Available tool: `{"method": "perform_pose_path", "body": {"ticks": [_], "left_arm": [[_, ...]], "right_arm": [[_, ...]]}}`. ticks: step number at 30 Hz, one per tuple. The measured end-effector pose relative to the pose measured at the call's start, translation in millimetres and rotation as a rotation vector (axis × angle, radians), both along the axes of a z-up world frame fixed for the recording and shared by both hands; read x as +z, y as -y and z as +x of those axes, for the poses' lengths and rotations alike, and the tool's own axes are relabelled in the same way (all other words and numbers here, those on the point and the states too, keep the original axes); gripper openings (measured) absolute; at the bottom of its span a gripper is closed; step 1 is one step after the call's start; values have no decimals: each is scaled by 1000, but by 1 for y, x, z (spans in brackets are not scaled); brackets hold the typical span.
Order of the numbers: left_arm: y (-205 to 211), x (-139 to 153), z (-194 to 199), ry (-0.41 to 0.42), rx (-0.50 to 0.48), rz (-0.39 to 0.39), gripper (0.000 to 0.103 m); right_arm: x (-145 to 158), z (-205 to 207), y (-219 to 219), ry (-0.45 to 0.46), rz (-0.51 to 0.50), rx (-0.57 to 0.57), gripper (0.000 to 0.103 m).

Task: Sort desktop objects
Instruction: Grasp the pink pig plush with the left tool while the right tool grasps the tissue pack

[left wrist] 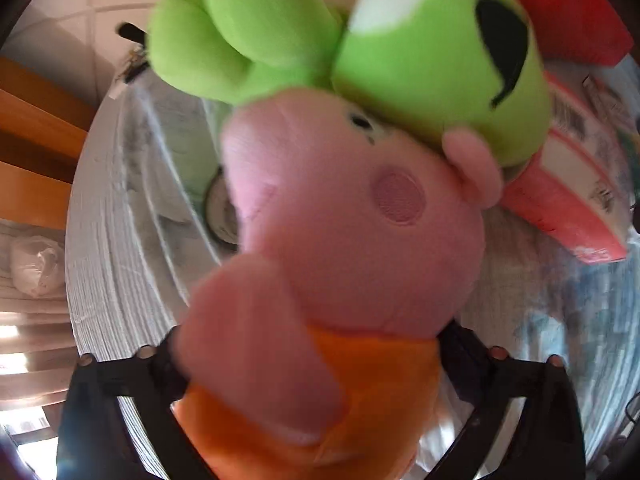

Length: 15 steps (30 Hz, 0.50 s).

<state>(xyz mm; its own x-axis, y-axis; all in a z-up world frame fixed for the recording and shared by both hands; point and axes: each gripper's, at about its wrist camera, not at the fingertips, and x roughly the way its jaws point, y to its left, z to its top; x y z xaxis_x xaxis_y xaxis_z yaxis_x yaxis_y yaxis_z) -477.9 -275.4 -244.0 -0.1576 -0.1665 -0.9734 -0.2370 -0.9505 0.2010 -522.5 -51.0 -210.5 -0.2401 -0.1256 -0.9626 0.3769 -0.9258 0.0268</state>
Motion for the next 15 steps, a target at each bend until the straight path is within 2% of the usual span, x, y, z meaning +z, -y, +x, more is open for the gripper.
{"method": "perform_pose_path", "body": {"ticks": [1, 4, 8, 9, 10, 12, 15], "left_arm": [[-2, -2, 3, -15, -2, -29, 90], [0, 6, 13, -51, 25, -6, 81], [6, 25, 32, -104, 87, 27, 80], [6, 30, 38, -120, 97, 33, 80], [7, 36, 46, -140, 109, 43, 80], [6, 45, 57, -165, 122, 50, 80], [-2, 63, 77, -220, 138, 61, 80]], "right_arm": [[-5, -4, 6, 12, 7, 19, 103], [-24, -14, 27, 59, 21, 93, 103], [-37, -18, 41, 61, 66, 133, 101], [-37, -17, 42, 62, 69, 133, 92], [-34, -13, 41, 56, 55, 129, 87], [-27, -5, 39, 30, 62, 125, 86], [-12, 11, 28, 0, 23, 95, 85]]}}
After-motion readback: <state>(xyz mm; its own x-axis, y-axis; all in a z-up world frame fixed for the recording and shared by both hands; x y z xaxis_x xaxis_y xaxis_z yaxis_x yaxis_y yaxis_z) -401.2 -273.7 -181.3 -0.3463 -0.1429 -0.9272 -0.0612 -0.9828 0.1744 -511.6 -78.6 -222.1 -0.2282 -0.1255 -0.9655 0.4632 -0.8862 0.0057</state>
